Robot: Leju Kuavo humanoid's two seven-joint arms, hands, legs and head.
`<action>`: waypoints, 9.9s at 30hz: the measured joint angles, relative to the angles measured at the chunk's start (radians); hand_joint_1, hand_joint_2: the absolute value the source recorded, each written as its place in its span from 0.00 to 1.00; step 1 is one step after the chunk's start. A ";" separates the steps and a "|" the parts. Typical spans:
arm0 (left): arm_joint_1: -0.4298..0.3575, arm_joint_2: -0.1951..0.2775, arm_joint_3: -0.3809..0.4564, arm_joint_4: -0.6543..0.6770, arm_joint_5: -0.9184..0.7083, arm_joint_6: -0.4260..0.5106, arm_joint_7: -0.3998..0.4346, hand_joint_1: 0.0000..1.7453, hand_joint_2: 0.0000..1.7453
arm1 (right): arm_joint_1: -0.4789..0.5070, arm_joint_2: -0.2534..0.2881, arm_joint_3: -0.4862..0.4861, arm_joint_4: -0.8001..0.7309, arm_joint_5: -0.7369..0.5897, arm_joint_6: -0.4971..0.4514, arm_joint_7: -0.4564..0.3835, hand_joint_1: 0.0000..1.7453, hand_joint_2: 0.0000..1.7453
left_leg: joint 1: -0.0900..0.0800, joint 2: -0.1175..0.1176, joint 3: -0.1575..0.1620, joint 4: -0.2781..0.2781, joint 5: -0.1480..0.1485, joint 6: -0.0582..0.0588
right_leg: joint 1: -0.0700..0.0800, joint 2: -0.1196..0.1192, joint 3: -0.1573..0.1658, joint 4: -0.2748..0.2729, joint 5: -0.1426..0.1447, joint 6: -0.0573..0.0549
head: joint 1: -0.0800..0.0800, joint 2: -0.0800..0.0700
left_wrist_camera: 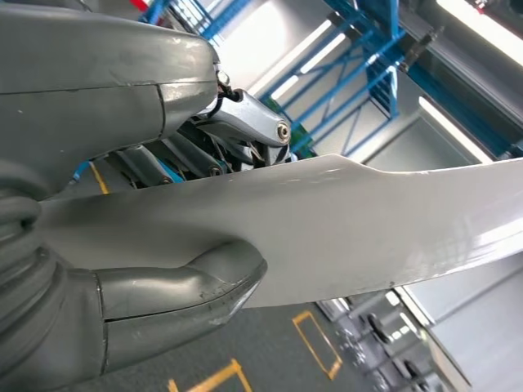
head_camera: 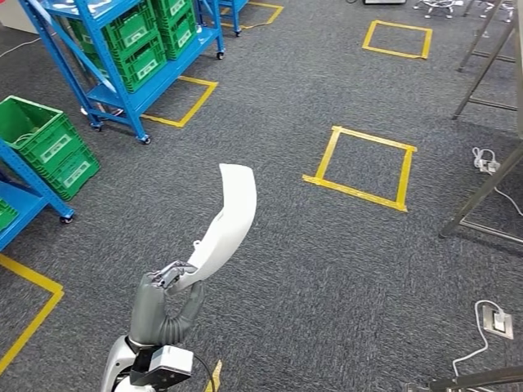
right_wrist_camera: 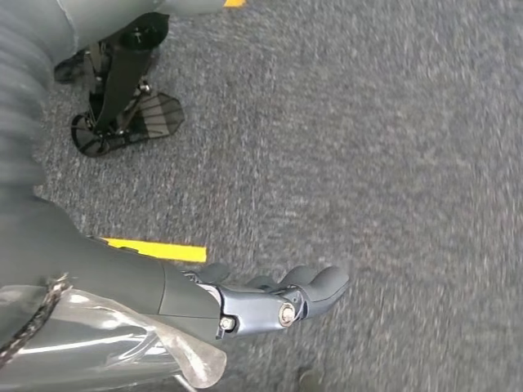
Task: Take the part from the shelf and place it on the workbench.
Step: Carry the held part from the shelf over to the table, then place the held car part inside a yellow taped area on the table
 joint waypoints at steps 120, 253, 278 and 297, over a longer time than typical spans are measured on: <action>-0.332 -0.029 -0.016 0.198 -0.263 -0.099 0.209 1.00 1.00 | 0.005 -0.056 0.133 0.094 0.283 -0.049 0.214 0.00 1.00 | 0.007 0.037 -0.070 0.163 -0.100 -0.017 | -0.013 -0.042 -0.038 0.014 0.010 0.008 | 0.008 0.000; -0.508 -0.066 0.159 0.413 -0.330 -0.105 0.290 0.00 0.00 | 0.039 0.025 0.063 0.079 0.307 0.021 0.132 0.00 0.00 | 0.000 0.045 0.015 -0.125 0.048 -0.007 | -0.016 -0.076 -0.056 0.015 0.018 0.036 | 0.016 0.000; -0.024 -0.066 0.418 0.003 0.320 -0.081 -0.064 0.00 0.00 | 0.067 0.118 -0.065 -0.089 0.389 0.072 0.200 0.00 0.00 | 0.020 0.054 0.022 -0.152 0.079 0.005 | -0.050 -0.075 -0.068 0.152 -0.079 0.094 | 0.014 0.000; -0.109 -0.125 1.131 0.503 0.471 -0.237 -0.089 0.00 0.00 | 0.073 0.140 -0.122 -0.106 0.474 0.068 0.235 0.00 0.00 | -0.022 0.033 0.132 -0.138 -0.041 0.024 | -0.016 -0.067 -0.082 0.041 0.037 0.025 | -0.002 0.000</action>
